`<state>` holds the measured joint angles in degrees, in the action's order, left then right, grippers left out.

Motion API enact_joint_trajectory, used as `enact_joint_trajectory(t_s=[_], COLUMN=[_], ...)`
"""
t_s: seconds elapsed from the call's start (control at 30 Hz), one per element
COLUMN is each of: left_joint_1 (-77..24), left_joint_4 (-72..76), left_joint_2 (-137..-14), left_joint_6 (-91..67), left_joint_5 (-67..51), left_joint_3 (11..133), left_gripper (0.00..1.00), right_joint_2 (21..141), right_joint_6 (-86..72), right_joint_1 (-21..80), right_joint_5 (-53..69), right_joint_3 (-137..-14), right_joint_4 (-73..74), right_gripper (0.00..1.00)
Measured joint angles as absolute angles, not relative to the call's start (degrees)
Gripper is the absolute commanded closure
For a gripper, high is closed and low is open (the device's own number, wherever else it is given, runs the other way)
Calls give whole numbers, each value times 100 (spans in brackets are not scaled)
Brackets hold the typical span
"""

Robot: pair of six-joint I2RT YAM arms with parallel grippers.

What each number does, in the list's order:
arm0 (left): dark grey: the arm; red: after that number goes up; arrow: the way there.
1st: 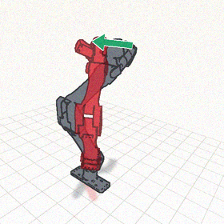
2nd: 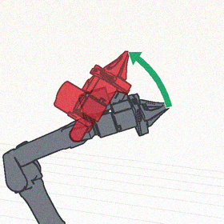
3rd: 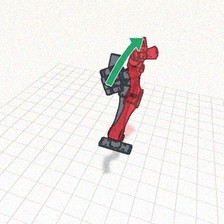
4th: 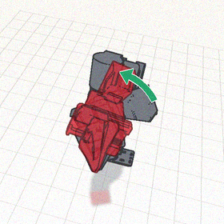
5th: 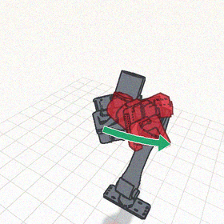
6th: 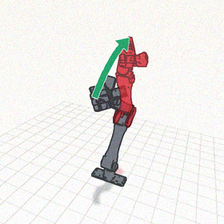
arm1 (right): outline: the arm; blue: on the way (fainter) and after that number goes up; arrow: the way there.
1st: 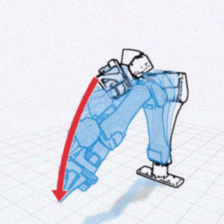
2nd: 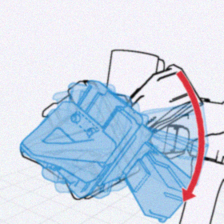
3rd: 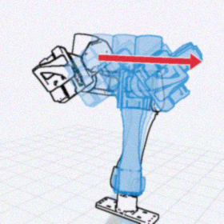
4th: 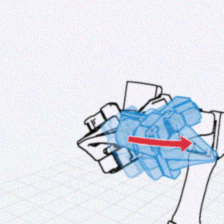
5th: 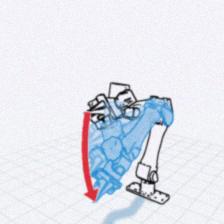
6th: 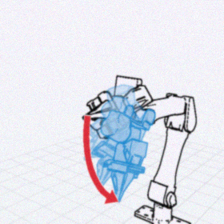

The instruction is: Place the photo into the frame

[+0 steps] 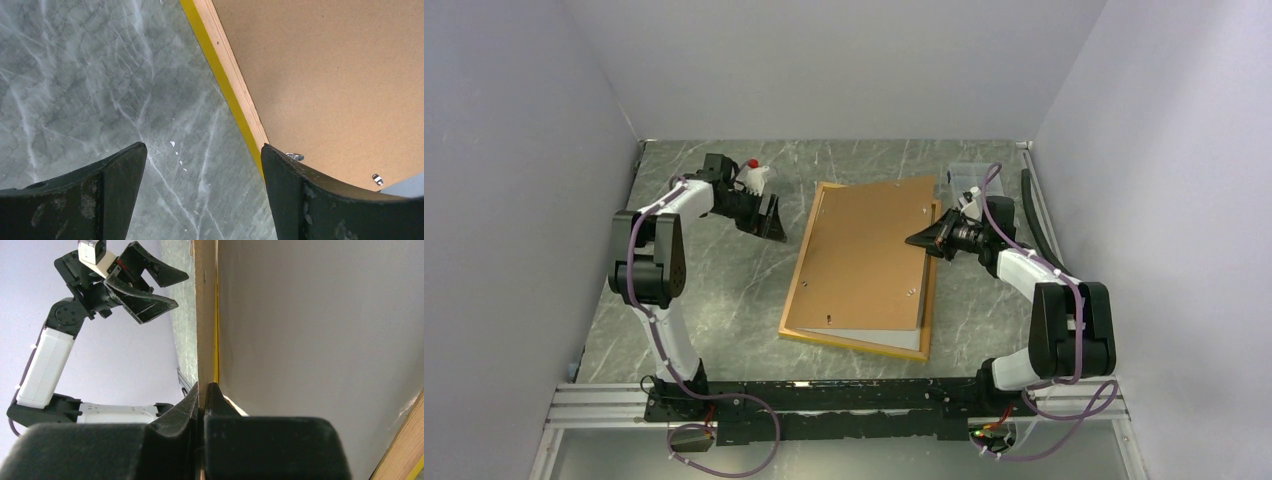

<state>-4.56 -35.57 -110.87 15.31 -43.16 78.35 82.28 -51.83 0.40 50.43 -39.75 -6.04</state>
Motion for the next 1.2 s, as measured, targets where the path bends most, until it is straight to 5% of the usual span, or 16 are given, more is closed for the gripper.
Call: enact_joint_trajectory(t_s=[0.47,0.7,1.0,1.2], left_joint_1=[-932,-1011,-1151,-1149], left_joint_4=[-3483,-3479,-3446,-3317], left_joint_2=[-11531,-11579,-11686,-11727], left_joint_6=[1531,1531,1520,1424], left_joint_5=[-4077,-4088,-4158,-4285], left_joint_3=[7846,7891,7894,7797], left_gripper=[28,29,58,62], right_joint_2=[8458,8458,8519,8519], right_joint_6=[-4893,-4729,-4716,-4711], right_joint_1=[-95,-150,-169,-169], right_joint_5=[5100,5109,5131,5137], right_joint_3=[-4007,-4012,-4012,-4012], right_joint_4=[-631,-561,-576,-602], right_gripper=[100,100,100,100])
